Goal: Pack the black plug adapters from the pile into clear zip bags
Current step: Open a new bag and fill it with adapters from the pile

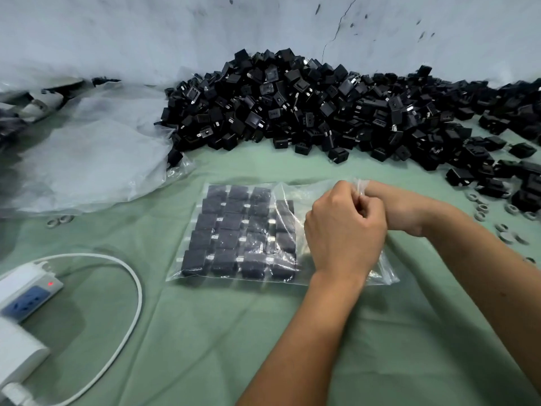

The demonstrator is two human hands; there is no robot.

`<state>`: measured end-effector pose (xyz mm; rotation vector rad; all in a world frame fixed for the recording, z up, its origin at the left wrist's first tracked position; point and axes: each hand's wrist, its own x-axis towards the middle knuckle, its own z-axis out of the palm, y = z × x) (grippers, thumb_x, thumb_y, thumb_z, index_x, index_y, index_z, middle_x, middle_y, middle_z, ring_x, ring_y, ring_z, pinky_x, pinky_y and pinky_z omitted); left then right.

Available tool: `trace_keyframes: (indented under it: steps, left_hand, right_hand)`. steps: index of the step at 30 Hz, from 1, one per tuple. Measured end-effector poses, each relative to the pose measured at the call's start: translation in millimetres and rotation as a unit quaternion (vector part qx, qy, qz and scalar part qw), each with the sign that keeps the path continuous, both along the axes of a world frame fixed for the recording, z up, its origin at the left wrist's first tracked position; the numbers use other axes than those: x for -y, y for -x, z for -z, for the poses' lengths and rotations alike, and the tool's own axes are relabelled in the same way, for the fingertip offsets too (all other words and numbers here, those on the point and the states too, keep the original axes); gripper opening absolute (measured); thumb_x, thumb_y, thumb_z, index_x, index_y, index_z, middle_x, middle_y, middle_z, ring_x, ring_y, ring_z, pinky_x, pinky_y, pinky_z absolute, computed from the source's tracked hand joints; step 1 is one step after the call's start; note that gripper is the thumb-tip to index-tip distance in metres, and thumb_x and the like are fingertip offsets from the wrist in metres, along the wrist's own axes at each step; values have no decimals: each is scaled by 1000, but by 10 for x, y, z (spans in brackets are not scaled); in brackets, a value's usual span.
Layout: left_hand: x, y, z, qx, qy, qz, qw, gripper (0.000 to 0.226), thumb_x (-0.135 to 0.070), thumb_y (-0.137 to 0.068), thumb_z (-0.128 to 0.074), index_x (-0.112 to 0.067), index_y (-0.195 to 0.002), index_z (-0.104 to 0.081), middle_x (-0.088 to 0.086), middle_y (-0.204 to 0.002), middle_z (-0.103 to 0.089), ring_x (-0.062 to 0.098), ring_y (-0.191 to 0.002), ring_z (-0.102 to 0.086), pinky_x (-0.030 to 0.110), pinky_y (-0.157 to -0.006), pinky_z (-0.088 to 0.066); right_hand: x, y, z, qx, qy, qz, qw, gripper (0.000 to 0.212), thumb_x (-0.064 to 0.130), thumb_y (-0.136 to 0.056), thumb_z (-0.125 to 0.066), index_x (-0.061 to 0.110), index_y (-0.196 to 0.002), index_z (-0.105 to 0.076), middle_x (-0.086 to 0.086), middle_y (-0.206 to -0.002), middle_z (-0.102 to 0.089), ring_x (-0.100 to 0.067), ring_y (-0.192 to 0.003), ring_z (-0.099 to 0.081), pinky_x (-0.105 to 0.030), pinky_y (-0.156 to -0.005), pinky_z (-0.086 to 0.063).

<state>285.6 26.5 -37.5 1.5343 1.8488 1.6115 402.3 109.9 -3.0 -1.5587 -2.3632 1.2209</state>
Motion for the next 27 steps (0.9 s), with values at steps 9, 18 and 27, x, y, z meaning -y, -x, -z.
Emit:
trace_keyframes:
  steps: [9, 18, 27]
  left_hand:
    - [-56, -23, 109, 25, 90, 10, 996, 22, -28, -81, -57, -24, -61, -47, -9, -58, -53, 7, -57, -49, 34, -58, -37]
    - [-90, -7, 165, 25, 123, -2, 992, 22, -31, -79, -54, -21, -61, -48, -6, -59, -57, 17, -62, -52, 37, -62, -41]
    - [-85, 2, 123, 53, 125, -9, 991, 24, -32, -81, -58, -21, -61, -50, -6, -61, -59, 23, -68, -57, 42, -69, -50]
  right_hand:
    - [-597, 219, -8, 95, -319, 137, 933, 25, 6, -95, -59, 18, -109, -75, -8, -110, -76, -29, -102, -70, -38, -90, -57]
    - [-987, 309, 342, 139, -326, 36, 935, 25, 18, -97, -66, 23, -120, -73, -10, -132, -51, -36, -118, -44, -38, -109, -35]
    - [-364, -213, 160, -127, -235, 245, 932, 11, 13, -90, -73, 19, -98, -68, -2, -86, -74, -17, -72, -59, -22, -59, -43]
